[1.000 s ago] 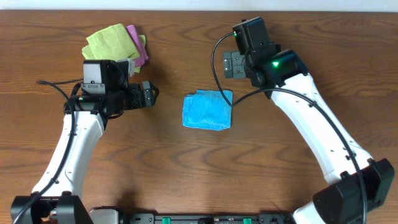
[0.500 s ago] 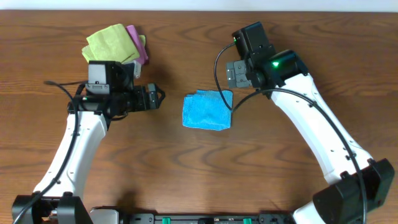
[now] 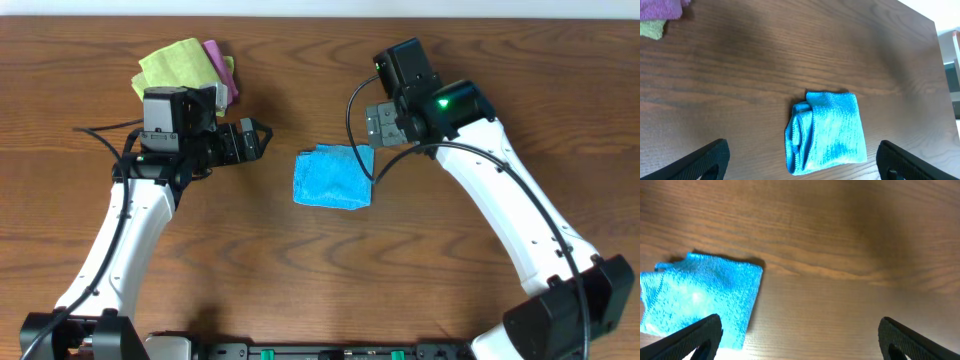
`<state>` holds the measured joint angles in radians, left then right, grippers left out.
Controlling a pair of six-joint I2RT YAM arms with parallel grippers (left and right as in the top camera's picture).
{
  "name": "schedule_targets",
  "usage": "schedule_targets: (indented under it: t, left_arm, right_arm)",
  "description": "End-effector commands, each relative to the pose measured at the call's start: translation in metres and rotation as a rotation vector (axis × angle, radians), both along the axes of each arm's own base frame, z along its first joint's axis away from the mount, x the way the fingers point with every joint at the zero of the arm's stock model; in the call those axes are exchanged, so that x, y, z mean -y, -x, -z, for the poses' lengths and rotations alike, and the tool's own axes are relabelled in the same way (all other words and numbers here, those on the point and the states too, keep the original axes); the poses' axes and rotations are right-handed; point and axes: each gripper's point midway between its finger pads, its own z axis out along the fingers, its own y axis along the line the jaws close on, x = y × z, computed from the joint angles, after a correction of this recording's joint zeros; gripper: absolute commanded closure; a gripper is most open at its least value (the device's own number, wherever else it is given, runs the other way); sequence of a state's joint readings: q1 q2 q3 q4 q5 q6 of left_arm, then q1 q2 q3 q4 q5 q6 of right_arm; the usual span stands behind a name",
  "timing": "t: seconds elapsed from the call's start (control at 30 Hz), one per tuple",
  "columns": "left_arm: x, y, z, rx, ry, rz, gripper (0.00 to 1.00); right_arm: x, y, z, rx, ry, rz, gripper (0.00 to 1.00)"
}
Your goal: Fold the cloth
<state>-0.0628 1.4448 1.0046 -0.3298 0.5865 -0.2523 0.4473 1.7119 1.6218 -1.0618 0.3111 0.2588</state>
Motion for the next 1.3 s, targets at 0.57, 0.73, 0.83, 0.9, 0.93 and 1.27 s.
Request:
schedule_targets:
  t: [0.57,0.73,0.83,0.9,0.93,1.27]
  left_arm:
    - [0.006,0.084,-0.090,0.267,-0.290,-0.042,0.05]
    - [0.014,0.103,-0.069,0.185,-0.283,-0.025,0.05]
    - [0.020,0.111,-0.050,0.156,-0.271,-0.021,0.05]
    - [0.022,0.116,-0.035,0.139,-0.250,-0.031,0.05]
    - [0.023,0.118,-0.028,0.134,-0.238,-0.037,0.05]
    - [0.024,0.119,-0.006,0.127,-0.236,-0.031,0.05]
  right_arm:
    - [0.032,0.077,-0.064,0.255,-0.164,0.023,0.01]
    - [0.040,0.104,-0.037,0.261,-0.212,0.030,0.01]
    - [0.045,0.113,-0.026,0.256,-0.210,0.031,0.01]
    - [0.046,0.118,-0.019,0.241,-0.205,0.030,0.01]
    - [0.047,0.119,-0.015,0.231,-0.200,0.031,0.01]
    - [0.047,0.120,0.002,0.197,-0.183,0.032,0.01]
